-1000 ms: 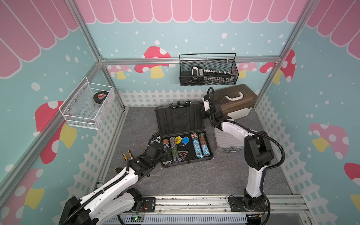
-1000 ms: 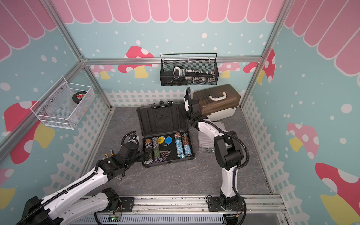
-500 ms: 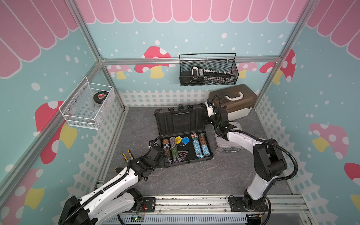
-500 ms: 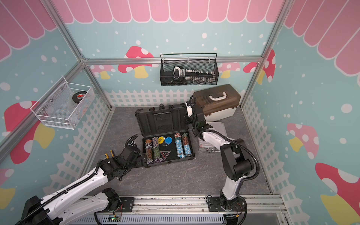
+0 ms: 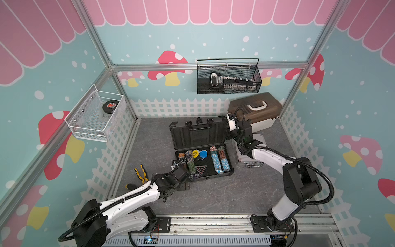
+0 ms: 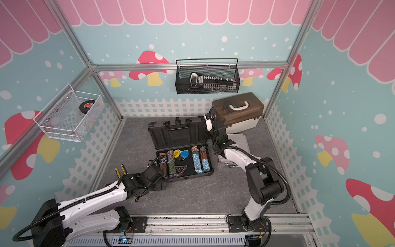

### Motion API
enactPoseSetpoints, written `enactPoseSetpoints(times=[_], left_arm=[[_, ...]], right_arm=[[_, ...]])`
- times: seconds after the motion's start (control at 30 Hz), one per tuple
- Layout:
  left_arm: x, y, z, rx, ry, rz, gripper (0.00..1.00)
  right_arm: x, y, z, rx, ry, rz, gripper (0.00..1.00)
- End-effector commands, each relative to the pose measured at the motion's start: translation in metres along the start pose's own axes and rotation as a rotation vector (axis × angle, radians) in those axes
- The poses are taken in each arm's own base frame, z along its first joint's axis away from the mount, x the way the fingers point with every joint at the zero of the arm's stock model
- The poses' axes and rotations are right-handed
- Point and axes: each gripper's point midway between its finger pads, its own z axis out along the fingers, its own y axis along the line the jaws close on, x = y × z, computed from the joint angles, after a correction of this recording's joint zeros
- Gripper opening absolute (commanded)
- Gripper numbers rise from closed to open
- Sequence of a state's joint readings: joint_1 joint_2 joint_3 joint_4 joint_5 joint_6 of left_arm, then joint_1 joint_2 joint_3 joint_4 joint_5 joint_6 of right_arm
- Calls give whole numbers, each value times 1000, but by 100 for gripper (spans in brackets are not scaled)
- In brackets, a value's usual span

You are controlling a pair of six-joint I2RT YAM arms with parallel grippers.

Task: Close the poker set cases
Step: Close the lid of the poker set case.

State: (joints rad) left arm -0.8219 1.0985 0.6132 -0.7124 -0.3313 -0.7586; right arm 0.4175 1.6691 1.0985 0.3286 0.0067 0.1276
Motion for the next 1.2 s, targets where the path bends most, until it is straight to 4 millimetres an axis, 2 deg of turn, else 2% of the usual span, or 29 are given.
enactPoseSetpoints(times=[0.0, 0.27, 0.53, 0.8, 1.17], left_arm=[[0, 1, 5, -34, -11, -13, 98], [-3, -2, 21, -84, -20, 2, 99], [-24, -13, 30, -96, -80, 37, 99], [-41, -31, 44, -51, -95, 26, 99], [-68, -43, 66, -7, -107, -10, 99]], right_arm=[[78, 9, -8, -31, 262, -47, 2], [77, 10, -14, -29, 263, -44, 2], [75, 13, -18, -42, 264, -39, 2], [67, 19, -17, -64, 249, -28, 2], [54, 21, -12, -74, 234, -37, 2]])
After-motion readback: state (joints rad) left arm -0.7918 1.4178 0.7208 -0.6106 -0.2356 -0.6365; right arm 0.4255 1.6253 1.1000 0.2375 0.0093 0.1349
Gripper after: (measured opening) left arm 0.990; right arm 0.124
